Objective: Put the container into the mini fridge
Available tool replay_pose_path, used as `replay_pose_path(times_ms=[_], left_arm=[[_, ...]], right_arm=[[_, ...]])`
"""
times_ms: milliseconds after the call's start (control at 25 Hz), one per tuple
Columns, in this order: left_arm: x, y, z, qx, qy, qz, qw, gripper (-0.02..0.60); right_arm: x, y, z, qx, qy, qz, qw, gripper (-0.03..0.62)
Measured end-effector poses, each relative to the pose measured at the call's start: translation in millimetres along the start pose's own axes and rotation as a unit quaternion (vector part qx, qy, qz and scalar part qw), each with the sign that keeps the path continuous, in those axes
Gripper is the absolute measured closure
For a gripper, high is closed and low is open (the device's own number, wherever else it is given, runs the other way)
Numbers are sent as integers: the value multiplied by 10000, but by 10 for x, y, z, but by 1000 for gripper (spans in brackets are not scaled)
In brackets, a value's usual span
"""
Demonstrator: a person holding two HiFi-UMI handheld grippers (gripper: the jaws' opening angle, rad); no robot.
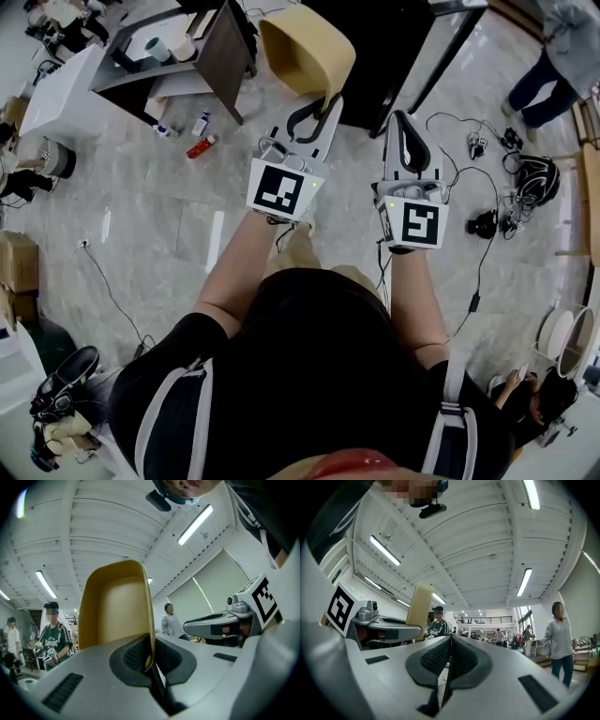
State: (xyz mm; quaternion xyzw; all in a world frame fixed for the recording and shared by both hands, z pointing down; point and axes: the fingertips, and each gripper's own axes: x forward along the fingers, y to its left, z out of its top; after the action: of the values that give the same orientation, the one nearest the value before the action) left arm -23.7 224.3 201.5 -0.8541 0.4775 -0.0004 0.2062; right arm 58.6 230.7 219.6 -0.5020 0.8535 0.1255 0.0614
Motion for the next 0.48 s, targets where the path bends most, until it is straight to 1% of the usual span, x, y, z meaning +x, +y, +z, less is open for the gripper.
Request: replay_pose_path(times_ms=[200, 320, 480], left_arm=[[463, 499, -378, -104, 133, -152, 9997, 557], [643, 783, -617, -209, 197, -277, 9992, 557], [880, 1162, -979, -255, 320, -482, 9980, 557]], right_arm=[[713, -130, -186, 10, 115, -114, 9999, 557], [1116, -105, -324, -17, 216, -136, 9997, 557], [1634, -97, -531, -94, 387, -193, 9990, 557]])
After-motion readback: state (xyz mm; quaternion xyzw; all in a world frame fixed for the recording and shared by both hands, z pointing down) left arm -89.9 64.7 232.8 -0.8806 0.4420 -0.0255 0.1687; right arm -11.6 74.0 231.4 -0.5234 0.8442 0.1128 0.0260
